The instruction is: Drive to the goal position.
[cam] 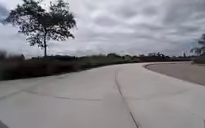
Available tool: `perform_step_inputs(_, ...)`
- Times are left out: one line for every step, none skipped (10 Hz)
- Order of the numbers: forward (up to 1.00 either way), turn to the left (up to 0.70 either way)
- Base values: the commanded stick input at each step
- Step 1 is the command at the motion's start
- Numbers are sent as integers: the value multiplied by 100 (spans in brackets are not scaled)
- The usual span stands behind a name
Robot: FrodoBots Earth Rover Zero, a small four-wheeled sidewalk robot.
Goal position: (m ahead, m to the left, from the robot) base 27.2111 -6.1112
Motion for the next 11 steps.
perform_step_inputs(85,0)
perform_step_inputs(85,0)
perform_step_inputs(85,-16)
perform_step_inputs(85,-34)
perform_step_inputs(85,-34)
perform_step_inputs(85,-34)
perform_step_inputs(85,0)
perform_step_inputs(85,0)
perform_step_inputs(85,0)
perform_step_inputs(85,0)
perform_step_inputs(85,0)
